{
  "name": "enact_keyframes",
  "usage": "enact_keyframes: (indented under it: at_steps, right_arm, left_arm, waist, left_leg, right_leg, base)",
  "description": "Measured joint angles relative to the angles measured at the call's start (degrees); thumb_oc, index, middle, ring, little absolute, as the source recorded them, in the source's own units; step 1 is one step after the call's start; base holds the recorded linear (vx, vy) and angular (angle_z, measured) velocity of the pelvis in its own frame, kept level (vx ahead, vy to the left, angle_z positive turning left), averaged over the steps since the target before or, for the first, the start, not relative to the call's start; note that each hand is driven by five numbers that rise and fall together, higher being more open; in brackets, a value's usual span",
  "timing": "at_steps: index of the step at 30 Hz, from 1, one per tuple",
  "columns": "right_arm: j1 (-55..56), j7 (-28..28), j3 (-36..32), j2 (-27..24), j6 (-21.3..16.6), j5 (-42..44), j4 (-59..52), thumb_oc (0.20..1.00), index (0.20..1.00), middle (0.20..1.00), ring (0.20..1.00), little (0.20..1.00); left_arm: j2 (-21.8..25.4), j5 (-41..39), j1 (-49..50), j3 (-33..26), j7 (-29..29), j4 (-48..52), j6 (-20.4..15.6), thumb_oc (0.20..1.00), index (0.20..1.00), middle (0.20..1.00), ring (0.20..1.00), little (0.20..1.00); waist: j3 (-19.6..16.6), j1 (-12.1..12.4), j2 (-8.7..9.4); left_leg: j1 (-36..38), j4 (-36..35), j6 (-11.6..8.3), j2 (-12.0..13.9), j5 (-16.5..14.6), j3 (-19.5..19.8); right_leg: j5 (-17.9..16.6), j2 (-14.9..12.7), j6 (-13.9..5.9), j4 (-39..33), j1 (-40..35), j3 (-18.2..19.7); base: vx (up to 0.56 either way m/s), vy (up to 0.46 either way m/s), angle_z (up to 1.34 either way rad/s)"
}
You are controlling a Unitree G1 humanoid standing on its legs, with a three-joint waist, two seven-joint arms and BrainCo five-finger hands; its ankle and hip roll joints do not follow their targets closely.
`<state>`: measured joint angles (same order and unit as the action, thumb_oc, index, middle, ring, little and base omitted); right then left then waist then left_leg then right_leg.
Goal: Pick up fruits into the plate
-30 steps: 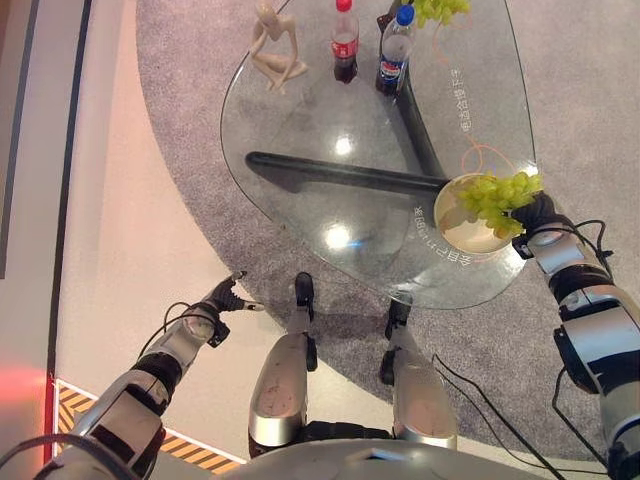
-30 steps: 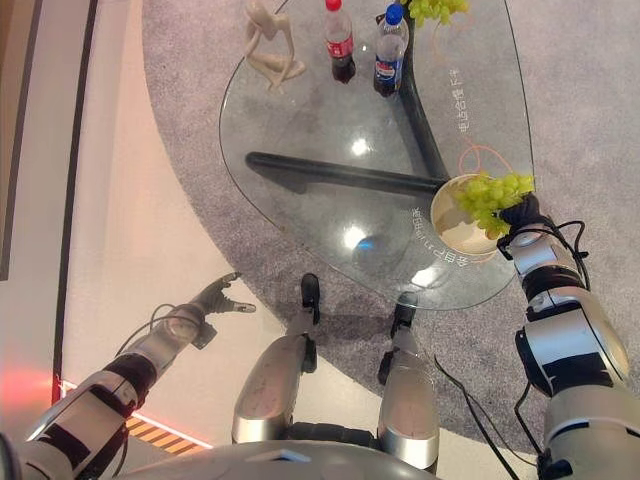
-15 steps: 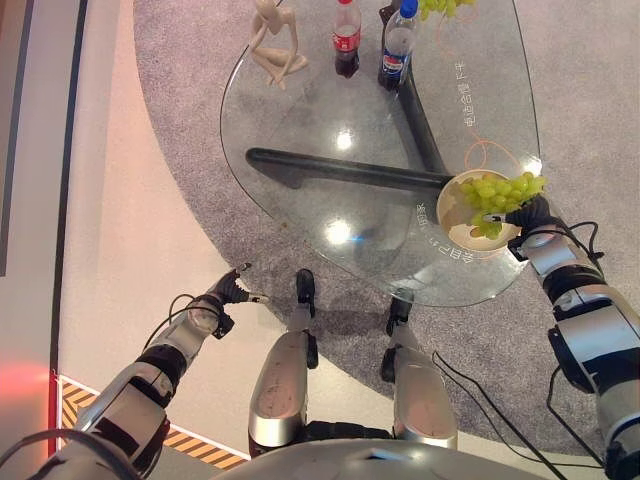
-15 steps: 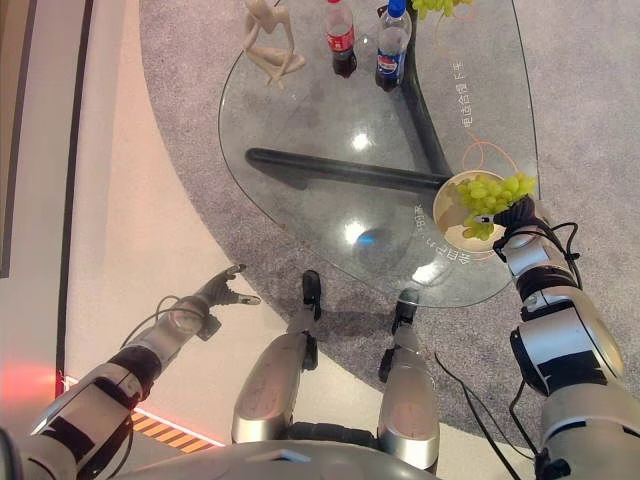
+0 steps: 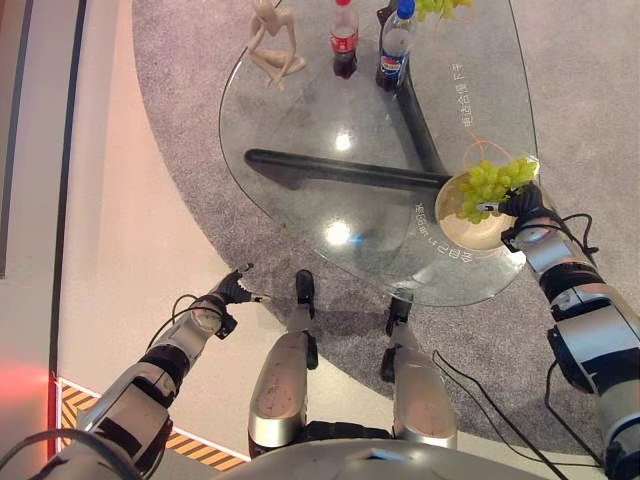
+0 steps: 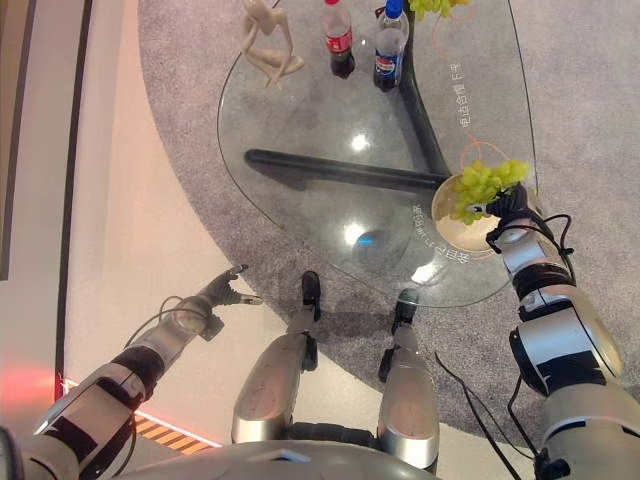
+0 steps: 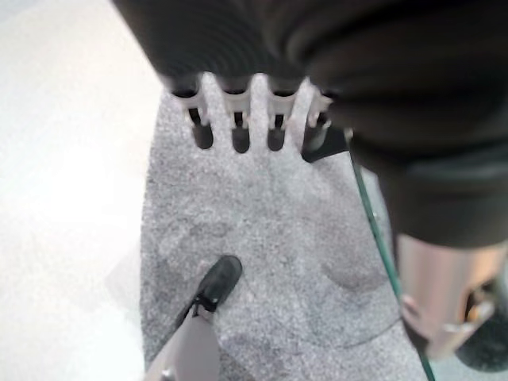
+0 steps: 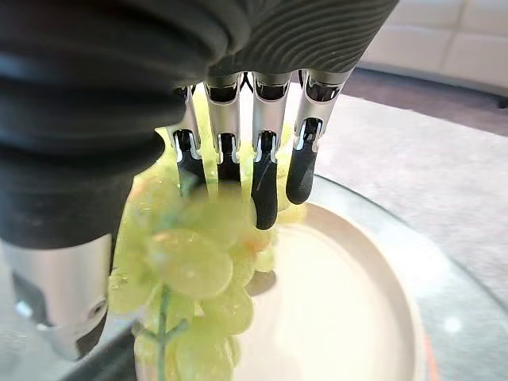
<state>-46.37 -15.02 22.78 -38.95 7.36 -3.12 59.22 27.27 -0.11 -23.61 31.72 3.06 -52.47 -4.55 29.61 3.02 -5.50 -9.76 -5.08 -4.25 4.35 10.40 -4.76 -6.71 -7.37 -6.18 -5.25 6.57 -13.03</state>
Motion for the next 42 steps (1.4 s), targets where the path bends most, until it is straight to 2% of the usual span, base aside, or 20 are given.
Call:
enact_keyframes:
  at_steps: [8,11,16,20,25,30,39,42]
  right_arm:
    - [6.87,-3.58,-0.38,0.06,0.45,-0.26,-12.44,1.000,1.000,1.000,1.000,1.000]
    - [8.67,-4.54,-0.49,1.75,1.56,-0.29,-14.29,1.000,1.000,1.000,1.000,1.000]
    - [15.01,-5.18,-2.16,5.42,2.78,-0.27,-17.13,1.000,1.000,1.000,1.000,1.000]
    - [20.26,-5.66,-2.36,7.02,2.78,-0.21,-18.05,1.000,1.000,1.000,1.000,1.000]
    - [25.93,-5.67,-4.47,8.94,2.70,-0.14,-17.66,1.000,1.000,1.000,1.000,1.000]
    - [30.72,-5.48,-4.55,9.21,1.71,-0.07,-15.58,1.000,1.000,1.000,1.000,1.000]
    - [36.10,-4.10,-4.52,15.44,-0.49,0.17,-6.75,1.000,1.000,1.000,1.000,1.000]
    - [37.70,-1.46,-4.49,16.95,-2.25,3.42,-4.84,1.000,1.000,1.000,1.000,1.000]
  left_arm:
    - [-1.49,0.00,1.39,-0.29,1.02,0.03,0.73,1.000,1.000,1.000,1.000,1.000]
    - [-1.78,0.00,2.73,-0.65,1.32,0.04,1.07,1.000,1.000,1.000,1.000,1.000]
    - [-1.93,0.02,4.54,-2.58,1.40,-0.12,2.11,1.000,1.000,1.000,1.000,1.000]
    - [-1.87,0.04,6.08,-2.87,1.40,-0.25,2.22,1.000,1.000,1.000,1.000,1.000]
    - [-2.40,0.07,9.60,-3.47,1.35,-3.00,2.32,1.000,1.000,1.000,1.000,1.000]
    - [-3.64,0.10,13.03,-4.92,1.32,-4.69,2.65,1.000,1.000,1.000,1.000,1.000]
    - [-5.65,0.07,15.42,-5.05,0.77,-7.89,3.08,1.000,1.000,1.000,1.000,1.000]
    - [-6.65,0.03,16.48,-5.26,-0.49,-7.96,3.08,1.000,1.000,1.000,1.000,1.000]
  waist:
    - [-0.49,-1.09,0.95]
    - [-1.24,-1.63,2.38]
    - [-3.54,-2.26,5.82]
    - [-5.44,-2.57,7.31]
    - [-7.87,-3.18,7.42]
    - [-11.82,-3.23,7.39]
    - [-16.70,-3.16,7.26]
    - [-18.41,-3.07,7.18]
  left_leg:
    - [1.21,-0.01,0.03,0.15,-0.02,-0.24]
    - [1.56,-0.01,0.06,0.22,-0.04,-0.63]
    - [3.50,-0.03,0.12,0.46,-0.51,-1.53]
    - [4.09,-0.04,0.18,0.47,-0.74,-1.74]
    - [5.79,-0.06,0.20,0.51,-1.05,-2.06]
    - [6.34,-0.20,0.38,0.66,-1.70,-2.17]
    - [8.18,-0.35,0.11,0.70,-2.32,-2.17]
    - [8.41,-0.36,0.15,0.69,-2.36,-2.15]
  right_leg:
    - [-0.04,0.10,0.05,0.31,-0.93,0.21]
    - [-0.04,0.14,0.05,0.37,-0.97,0.75]
    - [-0.03,0.29,0.07,0.23,-2.47,1.60]
    - [-0.02,0.27,0.07,0.21,-3.01,1.65]
    - [0.06,0.27,-0.01,0.02,-4.56,1.93]
    - [0.22,0.20,-0.18,0.00,-4.87,2.51]
    - [0.89,-0.02,-0.63,-0.04,-6.71,2.70]
    - [0.98,-0.05,-0.70,-0.19,-6.90,2.67]
  base:
    - [0.02,0.052,-0.01]
    - [0.03,0.034,-0.09]
    - [0.05,0.014,-0.07]
    - [0.02,-0.004,-0.01]
    - [0.06,-0.007,-0.03]
    - [0.07,-0.017,-0.05]
    - [0.07,-0.010,0.00]
    - [0.05,0.006,0.01]
